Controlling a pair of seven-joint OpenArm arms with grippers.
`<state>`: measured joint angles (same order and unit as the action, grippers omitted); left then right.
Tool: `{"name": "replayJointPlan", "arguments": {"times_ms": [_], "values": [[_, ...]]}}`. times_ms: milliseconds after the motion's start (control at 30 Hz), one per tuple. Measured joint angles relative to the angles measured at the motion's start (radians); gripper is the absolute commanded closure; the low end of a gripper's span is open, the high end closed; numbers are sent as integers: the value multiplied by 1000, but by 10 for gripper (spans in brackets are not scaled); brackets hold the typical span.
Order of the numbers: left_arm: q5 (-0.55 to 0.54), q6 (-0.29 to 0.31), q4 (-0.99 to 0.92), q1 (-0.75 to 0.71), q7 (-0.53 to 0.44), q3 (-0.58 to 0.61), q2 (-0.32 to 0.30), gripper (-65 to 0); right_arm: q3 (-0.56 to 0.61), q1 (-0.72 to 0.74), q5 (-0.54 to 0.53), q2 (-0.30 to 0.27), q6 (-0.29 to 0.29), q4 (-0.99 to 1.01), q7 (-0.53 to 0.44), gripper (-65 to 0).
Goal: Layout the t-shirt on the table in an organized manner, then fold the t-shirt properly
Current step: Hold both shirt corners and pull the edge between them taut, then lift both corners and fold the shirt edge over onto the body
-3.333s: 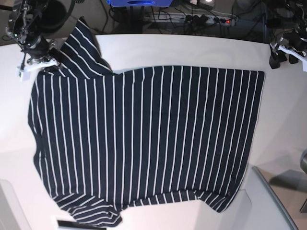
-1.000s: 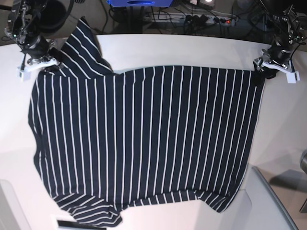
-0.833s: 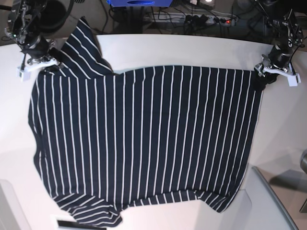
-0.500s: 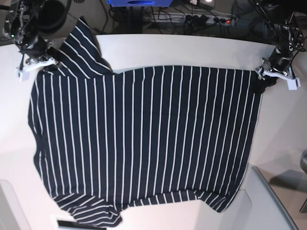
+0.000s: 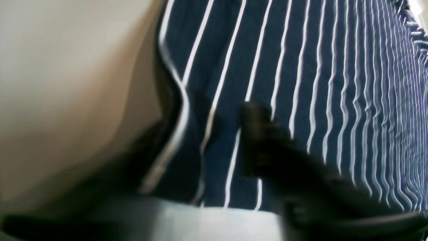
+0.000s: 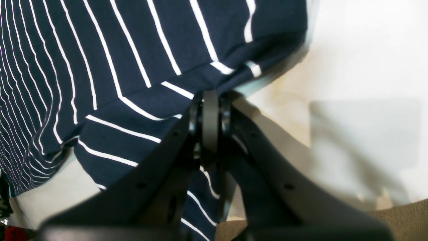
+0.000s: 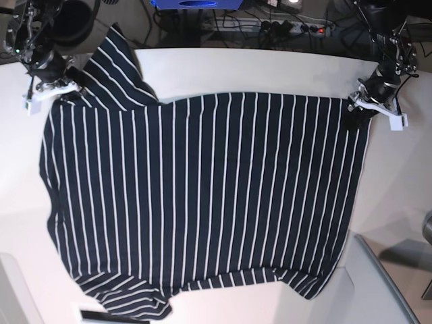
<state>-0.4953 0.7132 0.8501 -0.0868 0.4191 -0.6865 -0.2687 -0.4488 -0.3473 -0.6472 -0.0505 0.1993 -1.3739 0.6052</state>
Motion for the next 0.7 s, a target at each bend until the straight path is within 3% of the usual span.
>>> {"name": "replayJointPlan", "arguments": {"times_ms": [33, 367, 500, 700], "values": [[0, -1, 0, -2, 4, 0, 1, 0, 0, 0, 0, 0, 0, 0, 0, -8], [5, 2, 8, -7, 17, -20, 6, 0, 1, -3, 5, -1, -5, -9, 0, -8], [21, -2, 119, -69, 114, -21, 5, 0, 1, -59, 38, 2, -34, -87, 25, -6], [54, -24, 275, -124, 225, -23, 9, 0, -3, -111, 33, 6, -33, -211, 24, -6]]}}
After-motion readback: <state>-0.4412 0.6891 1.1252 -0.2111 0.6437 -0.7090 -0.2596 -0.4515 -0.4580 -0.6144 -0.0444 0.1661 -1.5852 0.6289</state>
